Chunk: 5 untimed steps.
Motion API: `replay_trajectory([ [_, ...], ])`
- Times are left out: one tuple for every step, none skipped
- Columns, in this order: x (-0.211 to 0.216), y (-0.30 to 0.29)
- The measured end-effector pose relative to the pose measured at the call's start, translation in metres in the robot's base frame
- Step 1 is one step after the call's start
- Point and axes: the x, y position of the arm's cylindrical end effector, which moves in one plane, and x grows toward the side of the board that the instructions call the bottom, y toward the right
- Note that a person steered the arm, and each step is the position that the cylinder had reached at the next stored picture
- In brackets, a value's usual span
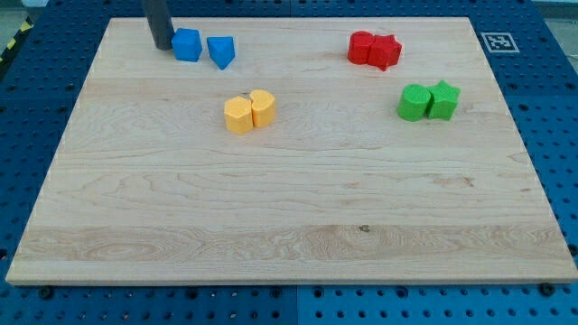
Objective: Push the blue cube into the blue triangle
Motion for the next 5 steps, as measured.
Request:
replay_trajectory([
  [0.001,0.010],
  [0.001,0.029],
  [0.001,0.032],
  [0.017,0.025],
  [0.046,0.026],
])
